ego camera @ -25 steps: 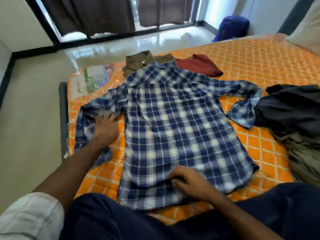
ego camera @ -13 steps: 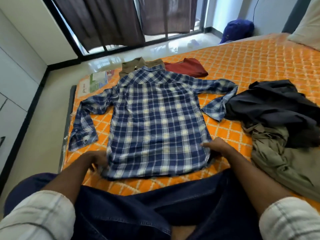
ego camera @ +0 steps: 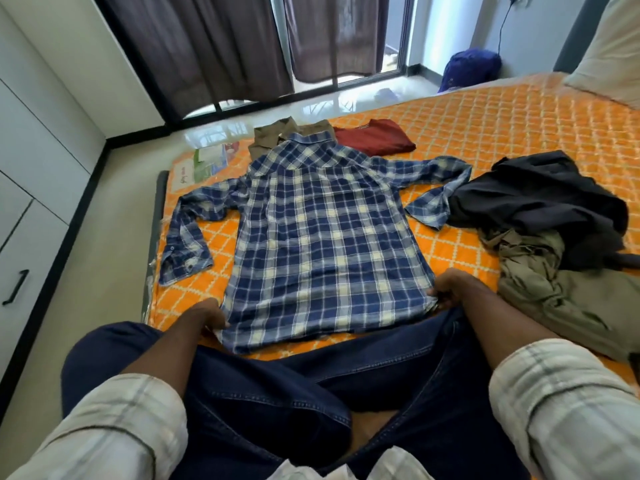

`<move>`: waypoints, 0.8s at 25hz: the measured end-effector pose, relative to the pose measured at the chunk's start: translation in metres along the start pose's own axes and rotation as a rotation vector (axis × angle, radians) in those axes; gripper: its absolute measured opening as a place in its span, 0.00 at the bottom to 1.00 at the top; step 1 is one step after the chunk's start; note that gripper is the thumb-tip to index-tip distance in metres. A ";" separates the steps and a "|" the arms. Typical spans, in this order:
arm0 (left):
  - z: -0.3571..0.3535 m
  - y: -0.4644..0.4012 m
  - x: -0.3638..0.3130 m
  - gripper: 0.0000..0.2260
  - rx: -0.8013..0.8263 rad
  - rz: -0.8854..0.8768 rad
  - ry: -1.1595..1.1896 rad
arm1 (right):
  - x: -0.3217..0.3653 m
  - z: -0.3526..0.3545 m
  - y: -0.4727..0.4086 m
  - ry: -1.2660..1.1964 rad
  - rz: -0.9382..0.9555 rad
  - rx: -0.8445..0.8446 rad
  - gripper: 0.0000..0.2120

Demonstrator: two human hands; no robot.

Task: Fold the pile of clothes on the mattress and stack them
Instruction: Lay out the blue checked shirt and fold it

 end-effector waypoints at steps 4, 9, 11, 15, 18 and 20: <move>0.012 -0.005 0.000 0.21 -0.209 -0.039 -0.177 | 0.006 0.000 0.014 0.037 0.006 -0.033 0.11; -0.045 0.046 -0.123 0.27 -0.069 -0.996 -0.339 | 0.007 -0.003 0.018 0.039 0.057 -0.168 0.11; -0.094 0.068 -0.158 0.30 0.069 -1.172 -0.567 | 0.007 -0.007 0.022 0.024 0.067 -0.195 0.11; -0.128 0.075 -0.188 0.31 0.054 -1.145 -0.760 | 0.006 -0.007 0.035 -0.002 0.027 -0.254 0.08; -0.136 0.063 -0.193 0.20 0.357 -1.037 -0.795 | 0.009 -0.012 0.052 0.060 -0.001 -0.245 0.05; -0.135 0.060 -0.201 0.12 0.735 -0.882 -0.656 | 0.007 -0.019 0.062 0.061 -0.022 -0.194 0.05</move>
Point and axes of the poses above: each hand's wrist, its own y-axis away from the middle knuckle, its own z-axis out of the back of the hand, x = y × z, the point moved 5 cm from there along -y, towards the middle knuckle, and after that the axes turned 13 degrees about y, right-handed, at the moved point
